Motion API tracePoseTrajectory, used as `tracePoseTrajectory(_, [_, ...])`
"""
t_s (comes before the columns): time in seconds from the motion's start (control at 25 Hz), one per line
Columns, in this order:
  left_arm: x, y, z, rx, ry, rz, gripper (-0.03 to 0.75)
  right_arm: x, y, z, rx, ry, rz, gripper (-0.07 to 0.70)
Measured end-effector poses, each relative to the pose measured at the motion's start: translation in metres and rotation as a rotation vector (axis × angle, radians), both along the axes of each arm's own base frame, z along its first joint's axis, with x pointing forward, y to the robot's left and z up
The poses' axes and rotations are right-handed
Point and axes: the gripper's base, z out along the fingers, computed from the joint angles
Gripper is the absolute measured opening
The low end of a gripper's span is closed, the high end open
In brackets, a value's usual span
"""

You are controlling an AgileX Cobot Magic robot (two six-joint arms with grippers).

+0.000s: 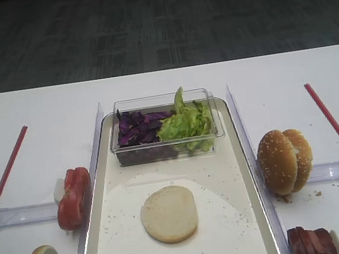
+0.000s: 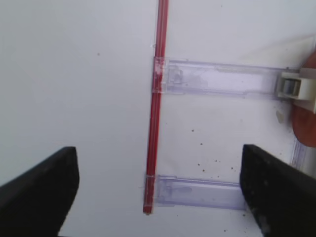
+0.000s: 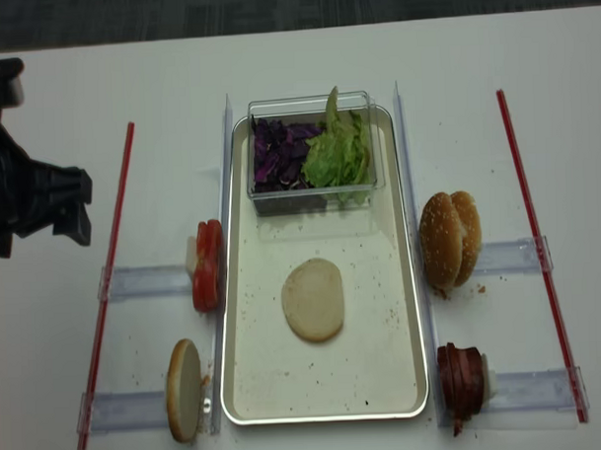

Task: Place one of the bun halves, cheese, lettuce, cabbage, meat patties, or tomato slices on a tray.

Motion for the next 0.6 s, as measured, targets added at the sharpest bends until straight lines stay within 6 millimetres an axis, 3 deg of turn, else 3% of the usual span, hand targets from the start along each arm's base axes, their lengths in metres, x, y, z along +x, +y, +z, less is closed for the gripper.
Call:
tracePoseTrajectory(0.24, [-0.028,-0.002,0.013,0.0,-0.051,-0.011,0.608,0.0,0.0,0.0,0.0,0.0,0.0,0.364])
tracePoseTrajectory(0.6, [-0.11,-0.008,0.012,-0.008,-0.146,-0.027,0.608,0.0,0.0,0.0,-0.002,0.0,0.001,0.364])
